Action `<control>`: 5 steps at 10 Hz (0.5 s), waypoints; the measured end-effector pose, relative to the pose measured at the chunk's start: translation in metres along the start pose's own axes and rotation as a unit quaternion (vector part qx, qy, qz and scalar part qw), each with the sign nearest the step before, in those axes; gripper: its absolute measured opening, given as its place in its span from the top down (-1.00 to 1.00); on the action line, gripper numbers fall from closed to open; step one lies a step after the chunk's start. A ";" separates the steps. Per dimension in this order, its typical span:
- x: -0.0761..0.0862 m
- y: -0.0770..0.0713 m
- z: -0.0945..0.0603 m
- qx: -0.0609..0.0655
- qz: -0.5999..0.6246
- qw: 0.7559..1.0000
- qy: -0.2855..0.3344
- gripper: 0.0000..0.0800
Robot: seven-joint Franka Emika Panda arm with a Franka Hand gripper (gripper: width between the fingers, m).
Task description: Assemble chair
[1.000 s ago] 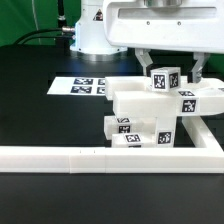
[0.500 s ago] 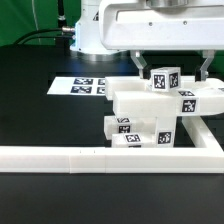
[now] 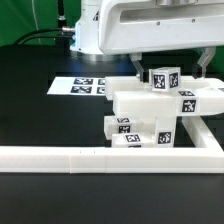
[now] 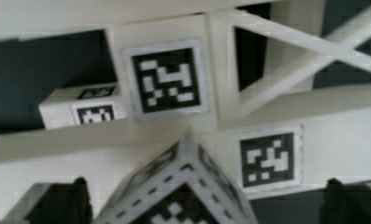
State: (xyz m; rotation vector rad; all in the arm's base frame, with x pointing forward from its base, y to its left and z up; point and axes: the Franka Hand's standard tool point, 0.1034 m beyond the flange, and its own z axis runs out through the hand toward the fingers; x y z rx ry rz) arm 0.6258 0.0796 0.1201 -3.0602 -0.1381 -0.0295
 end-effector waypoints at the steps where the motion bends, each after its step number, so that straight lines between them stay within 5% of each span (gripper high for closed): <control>1: 0.000 0.001 0.000 -0.002 -0.030 1.000 0.000 -0.62; 5: -0.001 0.009 0.002 -0.004 -0.198 0.980 -0.003 -0.62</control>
Offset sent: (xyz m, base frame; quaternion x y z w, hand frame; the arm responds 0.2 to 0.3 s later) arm 0.0041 -0.0028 -0.0032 0.0132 -0.0129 -0.1516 0.9883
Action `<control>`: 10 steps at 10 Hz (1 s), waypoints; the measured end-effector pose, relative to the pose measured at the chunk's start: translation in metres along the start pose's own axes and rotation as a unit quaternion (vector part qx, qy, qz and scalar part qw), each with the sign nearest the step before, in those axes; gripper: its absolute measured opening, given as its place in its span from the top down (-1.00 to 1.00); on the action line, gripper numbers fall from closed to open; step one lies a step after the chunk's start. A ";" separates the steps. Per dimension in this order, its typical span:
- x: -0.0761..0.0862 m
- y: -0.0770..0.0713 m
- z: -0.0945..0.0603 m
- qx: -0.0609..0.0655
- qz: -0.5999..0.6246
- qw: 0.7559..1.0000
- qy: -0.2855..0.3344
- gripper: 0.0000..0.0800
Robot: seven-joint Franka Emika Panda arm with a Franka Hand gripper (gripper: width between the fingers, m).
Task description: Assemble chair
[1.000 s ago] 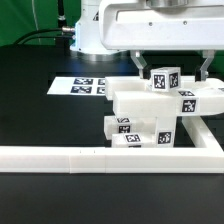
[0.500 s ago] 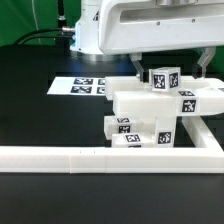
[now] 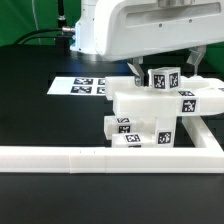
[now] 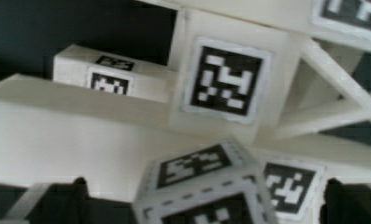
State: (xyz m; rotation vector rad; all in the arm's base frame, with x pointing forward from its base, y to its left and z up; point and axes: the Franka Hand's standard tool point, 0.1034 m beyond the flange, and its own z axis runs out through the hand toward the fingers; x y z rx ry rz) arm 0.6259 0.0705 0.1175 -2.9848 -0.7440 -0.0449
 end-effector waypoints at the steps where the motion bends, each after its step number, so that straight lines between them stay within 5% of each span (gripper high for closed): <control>1: 0.000 0.001 0.000 -0.002 -0.045 0.999 -0.001 -0.62; 3: 0.000 0.001 0.000 -0.002 -0.047 0.999 -0.001 -0.62; 5: -0.001 0.001 0.000 -0.002 -0.047 0.999 -0.001 0.02; 6: -0.001 0.001 0.000 -0.002 -0.047 0.999 -0.001 0.02; 7: -0.001 0.001 0.000 -0.002 -0.042 0.999 -0.001 0.30; 10: -0.001 0.000 0.000 0.000 0.021 1.000 0.000 0.30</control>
Offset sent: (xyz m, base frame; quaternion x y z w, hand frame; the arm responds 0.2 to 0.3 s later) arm 0.0000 0.0000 0.0000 0.0000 0.0000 0.0000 1.0000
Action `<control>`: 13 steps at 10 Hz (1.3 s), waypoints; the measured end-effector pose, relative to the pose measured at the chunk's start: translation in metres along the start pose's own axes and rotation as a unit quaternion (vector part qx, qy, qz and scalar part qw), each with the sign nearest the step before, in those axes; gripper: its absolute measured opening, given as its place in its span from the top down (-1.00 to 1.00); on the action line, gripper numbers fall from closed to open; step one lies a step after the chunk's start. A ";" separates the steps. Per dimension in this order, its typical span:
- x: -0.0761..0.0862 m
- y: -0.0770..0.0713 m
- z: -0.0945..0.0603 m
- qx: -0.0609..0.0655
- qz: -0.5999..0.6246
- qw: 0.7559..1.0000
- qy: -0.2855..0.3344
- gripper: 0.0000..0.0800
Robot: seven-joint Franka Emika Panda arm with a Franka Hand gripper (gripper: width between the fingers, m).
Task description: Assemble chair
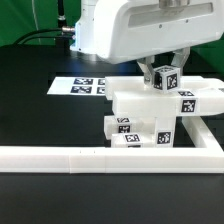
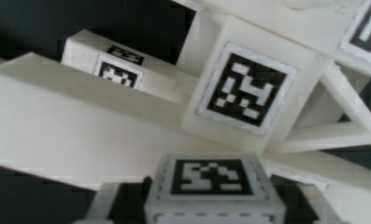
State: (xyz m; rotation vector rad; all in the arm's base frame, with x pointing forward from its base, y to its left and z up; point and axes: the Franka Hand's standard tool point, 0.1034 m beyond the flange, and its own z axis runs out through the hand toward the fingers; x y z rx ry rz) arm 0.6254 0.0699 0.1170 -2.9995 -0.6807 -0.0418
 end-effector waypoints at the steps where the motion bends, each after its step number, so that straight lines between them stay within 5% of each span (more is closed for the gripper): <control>1: 0.000 0.000 0.000 0.001 0.055 0.999 0.000 0.30; 6: 0.002 -0.004 0.001 0.001 0.276 0.961 0.010 0.29; 11: 0.006 -0.011 0.001 0.009 0.458 0.889 0.013 0.29; 13: 0.009 -0.016 0.001 0.015 0.542 0.840 0.012 0.29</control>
Offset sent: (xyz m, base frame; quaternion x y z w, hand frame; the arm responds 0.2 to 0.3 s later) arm -0.0109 0.0040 -0.0023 0.0036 0.0059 0.2559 0.9667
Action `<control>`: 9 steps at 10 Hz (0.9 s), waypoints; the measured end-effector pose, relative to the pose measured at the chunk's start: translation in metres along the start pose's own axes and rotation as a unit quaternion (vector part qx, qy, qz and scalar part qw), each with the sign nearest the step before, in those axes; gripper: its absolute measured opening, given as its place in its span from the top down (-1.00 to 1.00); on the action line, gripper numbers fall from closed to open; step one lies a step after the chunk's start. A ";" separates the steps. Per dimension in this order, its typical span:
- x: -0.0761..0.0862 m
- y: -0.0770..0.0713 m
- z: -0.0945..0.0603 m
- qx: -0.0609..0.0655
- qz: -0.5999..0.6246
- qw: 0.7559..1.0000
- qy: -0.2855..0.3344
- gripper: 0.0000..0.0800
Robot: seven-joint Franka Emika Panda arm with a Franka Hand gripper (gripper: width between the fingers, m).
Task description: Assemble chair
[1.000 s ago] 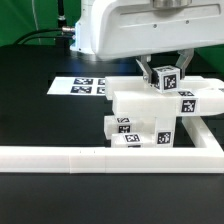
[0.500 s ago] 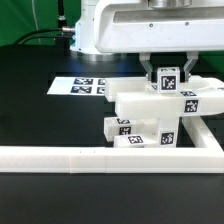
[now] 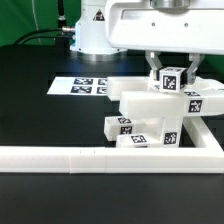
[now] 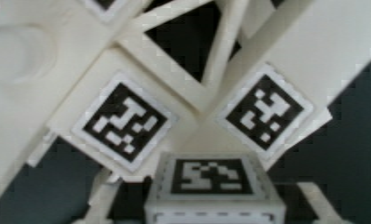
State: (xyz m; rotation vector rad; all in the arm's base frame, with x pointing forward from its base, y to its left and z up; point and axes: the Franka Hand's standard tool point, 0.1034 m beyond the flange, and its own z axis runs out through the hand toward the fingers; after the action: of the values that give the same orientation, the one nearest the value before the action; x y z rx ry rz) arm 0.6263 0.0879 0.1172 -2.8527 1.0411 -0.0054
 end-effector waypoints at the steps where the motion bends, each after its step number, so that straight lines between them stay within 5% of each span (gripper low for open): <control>1: 0.000 0.000 0.000 0.000 0.011 1.000 0.000 0.29; 3: 0.000 0.000 0.000 0.000 0.009 1.000 0.000 0.29; 5: 0.001 0.000 0.000 0.000 -0.006 1.000 0.000 -0.45; 9: 0.004 0.003 0.000 -0.001 -0.146 0.989 0.001 -0.61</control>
Offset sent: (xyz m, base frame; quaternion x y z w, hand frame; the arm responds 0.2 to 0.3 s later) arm 0.0000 0.0000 0.0000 0.0000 0.0000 -0.0650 0.9979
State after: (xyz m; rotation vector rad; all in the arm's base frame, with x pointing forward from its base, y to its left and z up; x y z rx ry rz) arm 0.6274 0.0831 0.1171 -2.9777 0.6146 -0.0303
